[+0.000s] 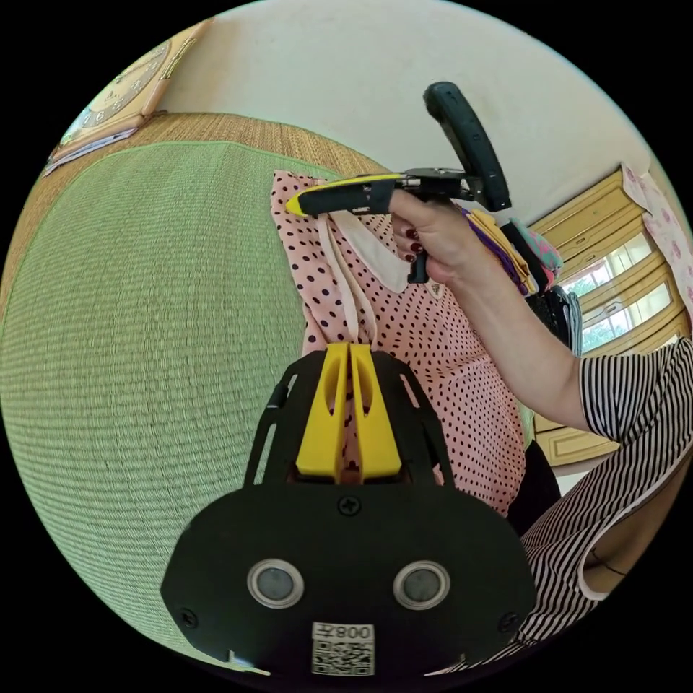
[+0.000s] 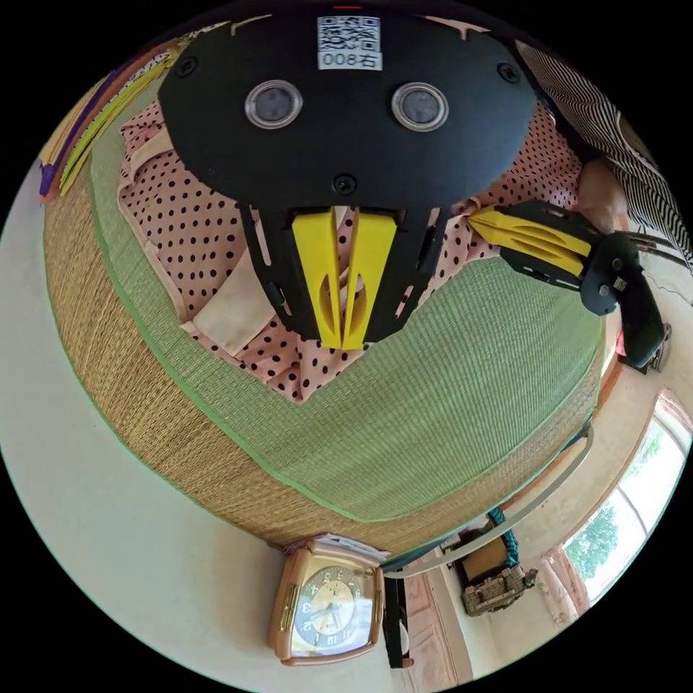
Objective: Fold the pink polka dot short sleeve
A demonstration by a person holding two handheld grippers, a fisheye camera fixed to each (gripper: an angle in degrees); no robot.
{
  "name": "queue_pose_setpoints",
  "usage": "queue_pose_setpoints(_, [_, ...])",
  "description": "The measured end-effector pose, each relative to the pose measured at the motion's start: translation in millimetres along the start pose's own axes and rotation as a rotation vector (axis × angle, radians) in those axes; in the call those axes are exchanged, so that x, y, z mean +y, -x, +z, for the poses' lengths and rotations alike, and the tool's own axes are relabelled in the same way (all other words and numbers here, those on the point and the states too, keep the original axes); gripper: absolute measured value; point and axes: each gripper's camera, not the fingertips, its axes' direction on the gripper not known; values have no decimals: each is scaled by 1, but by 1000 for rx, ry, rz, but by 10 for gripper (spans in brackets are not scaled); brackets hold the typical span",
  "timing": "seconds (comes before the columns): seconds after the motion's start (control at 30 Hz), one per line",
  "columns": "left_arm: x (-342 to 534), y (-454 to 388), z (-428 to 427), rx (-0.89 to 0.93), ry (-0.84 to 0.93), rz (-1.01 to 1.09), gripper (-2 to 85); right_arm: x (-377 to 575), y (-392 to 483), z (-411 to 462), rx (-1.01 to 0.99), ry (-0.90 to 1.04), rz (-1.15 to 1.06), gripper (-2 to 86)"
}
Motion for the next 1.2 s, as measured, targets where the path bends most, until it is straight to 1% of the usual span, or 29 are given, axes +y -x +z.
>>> queue_pose_setpoints(0.1, [10, -4, -9, 4, -54, 6, 3, 10, -7, 0, -32, 5, 19, 1])
queue_pose_setpoints(0.2, [17, -4, 2, -29, 36, -5, 2, 26, -8, -3, -31, -24, 23, 1])
queue_pose_setpoints(0.27, [23, -7, -5, -17, -9, -3, 2, 38, -10, -8, -29, -53, 35, 1])
queue_pose_setpoints(0.33, [32, -11, -15, -53, -60, 1, 3, 51, -12, -16, -27, -92, 55, 1])
queue_pose_setpoints(0.37, [34, -11, -16, -60, -56, 0, 3, 61, -14, -24, -25, -127, 67, 1])
queue_pose_setpoints(0.43, [40, -8, -9, -67, 16, -5, 3, 78, -18, -33, -30, -148, 90, 1])
queue_pose_setpoints(0.5, [47, -9, -8, -66, 17, -3, 3, 108, -24, -47, -135, -172, 122, 1])
queue_pose_setpoints(0.6, [64, -19, -33, -79, -105, 42, 2, 163, -32, -70, -243, -183, 197, 1])
queue_pose_setpoints(0.7, [82, -19, -65, 21, -223, 43, 3, 230, -32, -92, -279, -173, 274, 1])
queue_pose_setpoints(0.83, [116, -19, -108, 119, -312, -21, 3, 315, -28, -113, -330, -127, 415, 2])
queue_pose_setpoints(0.97, [154, -24, -135, 243, -279, -55, 5, 406, -11, -141, -343, -91, 546, 2])
queue_pose_setpoints(1.03, [189, -25, -150, 339, -264, -114, 9, 443, -2, -151, -360, -81, 587, 3])
queue_pose_setpoints(1.2, [274, -29, -170, 411, -238, -269, 33, 544, 28, -168, -367, -64, 691, 9])
